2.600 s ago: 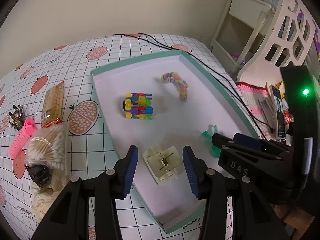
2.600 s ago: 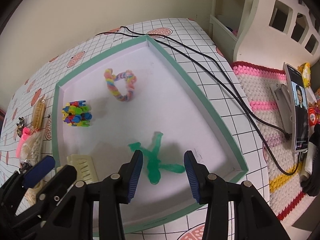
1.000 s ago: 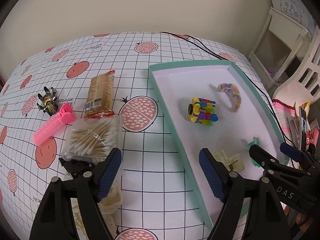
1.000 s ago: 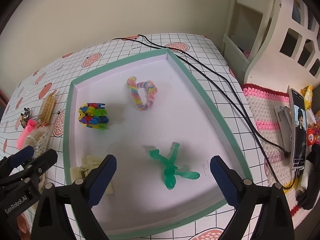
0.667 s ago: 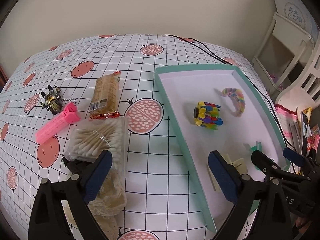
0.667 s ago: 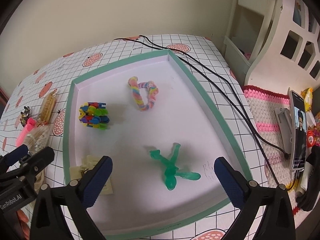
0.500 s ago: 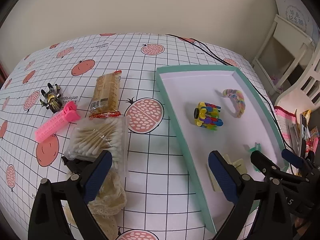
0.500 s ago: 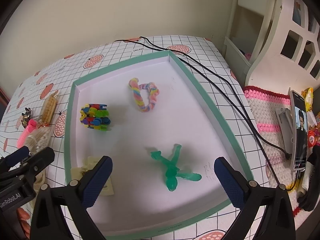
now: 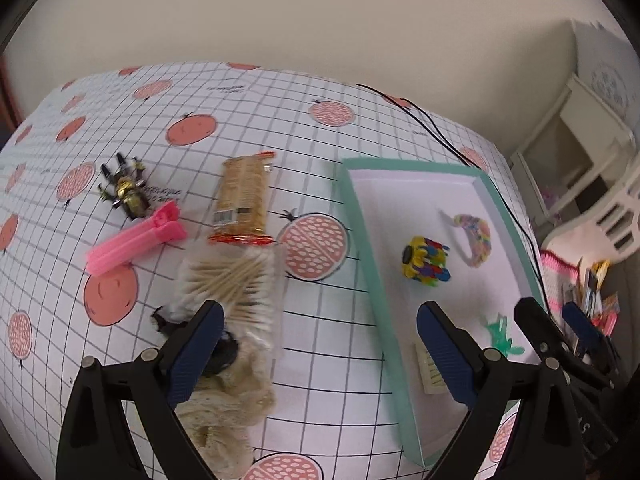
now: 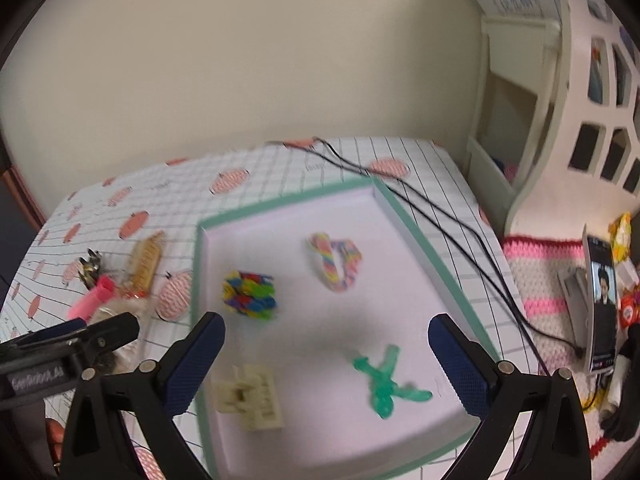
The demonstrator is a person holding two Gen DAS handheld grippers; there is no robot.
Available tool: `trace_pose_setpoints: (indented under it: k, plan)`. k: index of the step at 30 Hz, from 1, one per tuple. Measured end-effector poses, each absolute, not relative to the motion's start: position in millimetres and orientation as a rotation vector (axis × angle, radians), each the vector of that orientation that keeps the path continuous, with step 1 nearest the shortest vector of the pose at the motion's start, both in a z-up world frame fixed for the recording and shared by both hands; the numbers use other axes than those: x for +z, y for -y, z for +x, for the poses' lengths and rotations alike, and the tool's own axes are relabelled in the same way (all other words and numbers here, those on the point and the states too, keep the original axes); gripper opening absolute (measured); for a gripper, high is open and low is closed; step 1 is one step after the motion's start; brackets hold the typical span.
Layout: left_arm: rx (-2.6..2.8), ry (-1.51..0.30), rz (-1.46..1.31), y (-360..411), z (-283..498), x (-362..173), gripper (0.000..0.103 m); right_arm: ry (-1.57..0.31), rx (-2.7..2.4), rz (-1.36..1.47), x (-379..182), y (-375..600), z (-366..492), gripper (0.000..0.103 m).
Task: Organize objects
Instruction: 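Move both open tools back from the tray toward the remaining toys, then lower the right tool onto the cream lace fabric and close on it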
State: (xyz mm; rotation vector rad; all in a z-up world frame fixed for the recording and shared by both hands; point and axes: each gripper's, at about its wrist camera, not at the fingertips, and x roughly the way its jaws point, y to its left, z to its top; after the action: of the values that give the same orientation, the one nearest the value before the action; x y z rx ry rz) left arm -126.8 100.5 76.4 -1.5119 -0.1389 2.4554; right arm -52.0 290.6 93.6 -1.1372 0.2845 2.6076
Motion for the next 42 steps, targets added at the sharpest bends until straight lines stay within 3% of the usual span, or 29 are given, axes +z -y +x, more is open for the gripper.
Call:
trace_pose_setpoints:
  k: [22, 42]
  plan:
    - [2.468, 0.301, -1.823, 30, -162, 62, 0.097, -0.146, 2.847, -1.259, 103, -176, -92, 0.103]
    - [2.354, 0.395, -1.998, 49, -161, 34, 0.097, 0.06, 2.769, -1.841, 38, -95, -108, 0.103]
